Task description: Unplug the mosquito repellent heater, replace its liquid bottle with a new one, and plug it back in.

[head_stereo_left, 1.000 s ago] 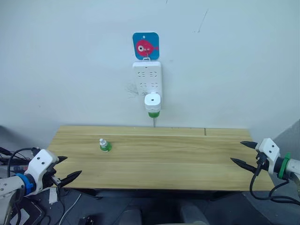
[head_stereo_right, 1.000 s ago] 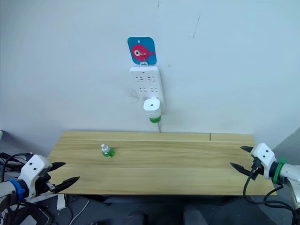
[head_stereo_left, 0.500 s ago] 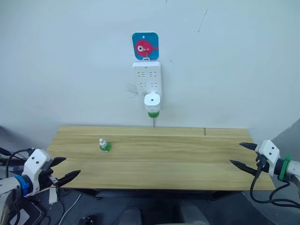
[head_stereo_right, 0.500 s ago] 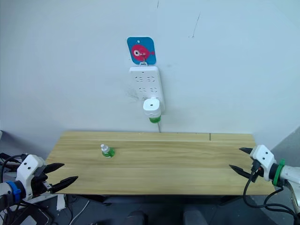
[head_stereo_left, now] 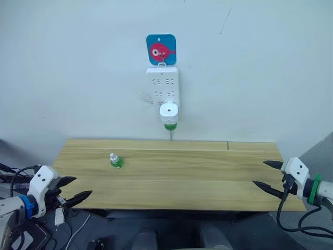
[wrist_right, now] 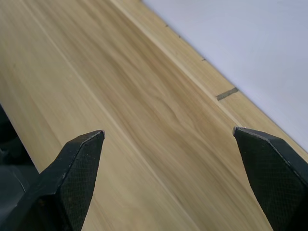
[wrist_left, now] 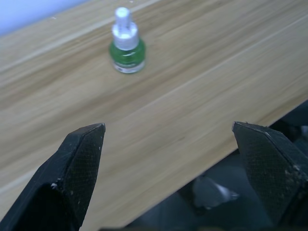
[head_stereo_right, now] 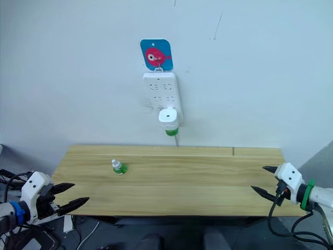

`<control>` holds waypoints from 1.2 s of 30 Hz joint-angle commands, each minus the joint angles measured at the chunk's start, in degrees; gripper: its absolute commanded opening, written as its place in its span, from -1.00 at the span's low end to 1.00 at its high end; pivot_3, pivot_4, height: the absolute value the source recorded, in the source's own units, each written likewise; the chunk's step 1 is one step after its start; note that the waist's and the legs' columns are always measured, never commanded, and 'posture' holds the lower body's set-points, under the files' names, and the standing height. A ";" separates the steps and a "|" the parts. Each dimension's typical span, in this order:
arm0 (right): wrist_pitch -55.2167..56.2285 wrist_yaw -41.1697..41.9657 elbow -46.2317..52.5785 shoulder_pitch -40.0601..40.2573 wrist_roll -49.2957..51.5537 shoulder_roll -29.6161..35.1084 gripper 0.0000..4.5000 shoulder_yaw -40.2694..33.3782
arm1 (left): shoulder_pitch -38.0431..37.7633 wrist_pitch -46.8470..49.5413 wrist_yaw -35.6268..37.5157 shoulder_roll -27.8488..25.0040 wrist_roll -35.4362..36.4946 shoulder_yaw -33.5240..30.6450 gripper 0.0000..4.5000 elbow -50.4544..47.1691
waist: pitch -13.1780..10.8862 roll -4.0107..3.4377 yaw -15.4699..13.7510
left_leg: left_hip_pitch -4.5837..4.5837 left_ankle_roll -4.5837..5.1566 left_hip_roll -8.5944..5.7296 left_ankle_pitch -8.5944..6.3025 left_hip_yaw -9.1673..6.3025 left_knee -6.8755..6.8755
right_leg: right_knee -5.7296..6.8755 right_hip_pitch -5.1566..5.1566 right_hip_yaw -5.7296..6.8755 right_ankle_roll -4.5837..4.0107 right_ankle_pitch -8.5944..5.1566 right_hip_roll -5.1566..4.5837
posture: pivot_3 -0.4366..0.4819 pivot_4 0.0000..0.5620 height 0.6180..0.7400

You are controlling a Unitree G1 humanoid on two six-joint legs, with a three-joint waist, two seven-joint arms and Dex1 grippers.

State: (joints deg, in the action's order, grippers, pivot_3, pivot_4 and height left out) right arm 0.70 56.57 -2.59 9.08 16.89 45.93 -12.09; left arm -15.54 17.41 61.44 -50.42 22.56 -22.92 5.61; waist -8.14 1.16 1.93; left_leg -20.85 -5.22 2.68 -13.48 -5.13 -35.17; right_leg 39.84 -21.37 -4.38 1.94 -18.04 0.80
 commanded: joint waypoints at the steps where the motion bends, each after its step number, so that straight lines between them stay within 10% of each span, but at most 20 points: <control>1: -5.29 -2.62 8.33 -0.79 4.53 -0.77 0.99 -2.84 | 4.50 5.73 -1.13 -1.40 4.62 -3.09 1.00 -4.03 | -0.53 0.01 0.06 | 0.00 0.00 0.00 0.00 0.00 0.00 | 0.02 0.00 0.00 0.00 0.00 0.00 | -0.09 -0.43 1.00; 7: -16.14 -8.54 25.37 -2.64 11.87 -2.20 0.99 -4.35 | 18.24 14.65 -4.71 -0.35 10.71 -1.57 1.00 -7.52 | -1.84 0.02 0.24 | -0.09 -0.01 -0.01 0.00 -0.08 -0.01 | 0.05 -0.05 0.06 0.01 0.01 0.01 | -0.23 -0.37 1.00; 12: -23.35 -13.89 35.29 -4.79 16.30 -3.30 1.00 -3.84 | 29.59 15.38 -6.45 1.60 9.87 3.23 0.50 -5.68 | -2.52 0.12 1.38 | -0.16 -0.02 -0.01 0.00 -0.23 -0.01 | 0.00 -0.03 0.18 0.03 0.00 0.01 | -0.32 -0.30 1.00; 36: -37.75 -30.36 52.24 -13.20 23.41 -8.00 1.00 1.01 | 60.59 1.38 -2.70 17.17 1.54 16.15 0.50 20.39 | -5.44 0.34 4.88 | -1.43 0.02 -0.05 -0.02 -0.38 -0.78 | 0.11 -0.85 0.35 0.02 0.27 0.03 | -0.55 -0.13 1.00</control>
State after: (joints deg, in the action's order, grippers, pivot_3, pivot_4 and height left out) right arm -37.13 26.92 47.19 -3.51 39.52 38.03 -10.52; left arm 43.53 20.37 58.03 -33.17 24.33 -6.73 26.23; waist -13.58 1.49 6.81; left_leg -22.31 -5.20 2.63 -13.50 -5.52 -35.97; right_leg 39.95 -22.23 -4.03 1.97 -17.75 0.83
